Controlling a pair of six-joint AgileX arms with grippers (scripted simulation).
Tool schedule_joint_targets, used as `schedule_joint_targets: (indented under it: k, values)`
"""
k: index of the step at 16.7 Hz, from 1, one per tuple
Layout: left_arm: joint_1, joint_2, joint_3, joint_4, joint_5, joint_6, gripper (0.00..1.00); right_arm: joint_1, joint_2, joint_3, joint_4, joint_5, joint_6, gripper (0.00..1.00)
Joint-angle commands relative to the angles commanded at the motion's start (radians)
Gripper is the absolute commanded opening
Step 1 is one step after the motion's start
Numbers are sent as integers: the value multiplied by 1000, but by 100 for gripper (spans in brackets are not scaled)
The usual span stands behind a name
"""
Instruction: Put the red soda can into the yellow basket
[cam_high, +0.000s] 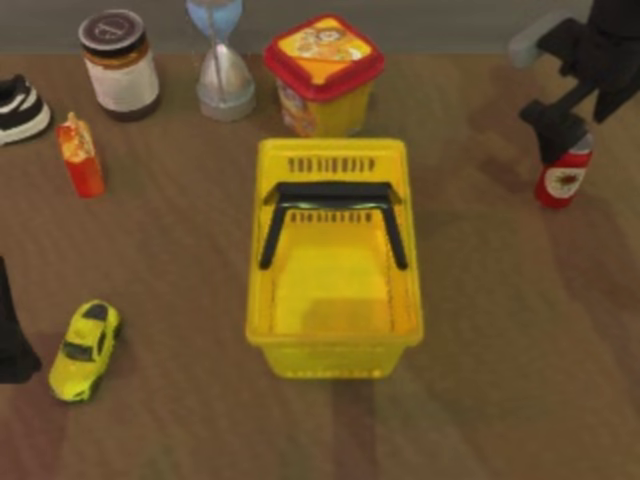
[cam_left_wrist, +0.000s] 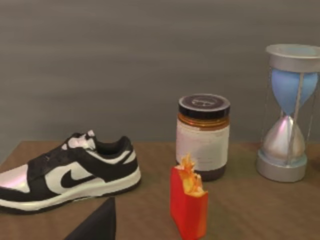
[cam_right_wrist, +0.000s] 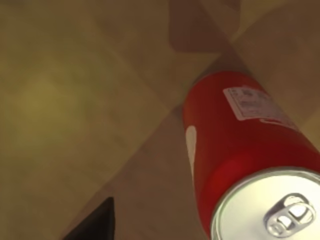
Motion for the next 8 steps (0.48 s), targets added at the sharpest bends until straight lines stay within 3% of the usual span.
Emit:
schedule_joint_targets:
  k: [8]
  values:
    - [0,0,0,0,0,0,100,-4,15,0,6,1,-4,100]
